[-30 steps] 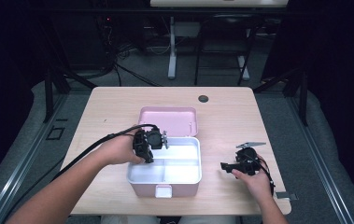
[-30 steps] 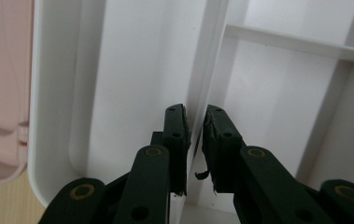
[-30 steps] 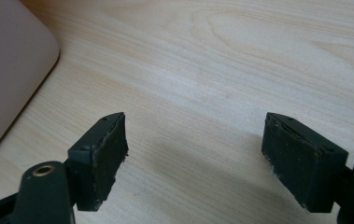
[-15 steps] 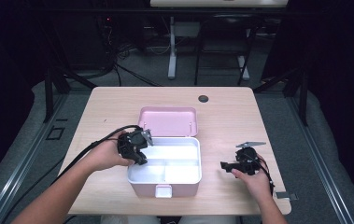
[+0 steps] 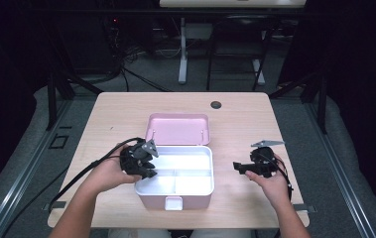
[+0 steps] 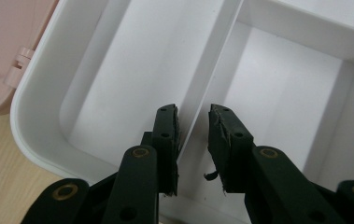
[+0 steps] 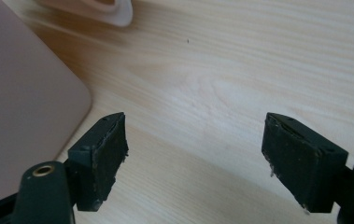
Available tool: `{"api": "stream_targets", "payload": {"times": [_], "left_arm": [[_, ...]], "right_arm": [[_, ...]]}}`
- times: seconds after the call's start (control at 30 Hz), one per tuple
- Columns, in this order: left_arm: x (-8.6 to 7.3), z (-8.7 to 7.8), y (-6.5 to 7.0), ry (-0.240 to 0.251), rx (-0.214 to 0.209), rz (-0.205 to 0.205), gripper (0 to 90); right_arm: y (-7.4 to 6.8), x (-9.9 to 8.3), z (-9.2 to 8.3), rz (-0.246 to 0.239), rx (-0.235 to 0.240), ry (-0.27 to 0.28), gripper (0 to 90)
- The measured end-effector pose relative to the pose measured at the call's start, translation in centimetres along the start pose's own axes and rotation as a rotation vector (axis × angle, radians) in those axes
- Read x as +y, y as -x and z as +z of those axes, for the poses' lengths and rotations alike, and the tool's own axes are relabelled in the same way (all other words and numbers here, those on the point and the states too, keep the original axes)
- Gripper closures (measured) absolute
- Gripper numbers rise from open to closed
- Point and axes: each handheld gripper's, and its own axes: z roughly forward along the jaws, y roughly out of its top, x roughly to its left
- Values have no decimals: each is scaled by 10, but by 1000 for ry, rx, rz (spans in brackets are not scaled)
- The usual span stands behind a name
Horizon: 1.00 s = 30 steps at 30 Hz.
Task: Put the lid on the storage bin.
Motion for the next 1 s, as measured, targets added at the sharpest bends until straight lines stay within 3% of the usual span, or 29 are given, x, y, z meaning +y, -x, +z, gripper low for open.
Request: {"api": "stream_targets", "payload": {"times": [0.1,0.27,0.47,0.67,0.8,1.0], "left_arm": [[0,0,-1,0,-4,0,720],[0,1,-2,20,-16,-5,717],[-1,1,-2,26,-17,-8,718],[-1,1,-1,29,-8,-18,718],[-2,1,0,33,-6,-21,719],[-2,1,0,35,-4,-20,720]], "right_arm": [[-2,14,-3,2,0,1,217],[-8,38,-5,16,48,-11,211],[-25,66,-2,-45,31,3,222],[-30,84,0,-17,42,55,284],[-35,97,4,4,47,54,305],[-47,116,15,-35,43,30,354]]}}
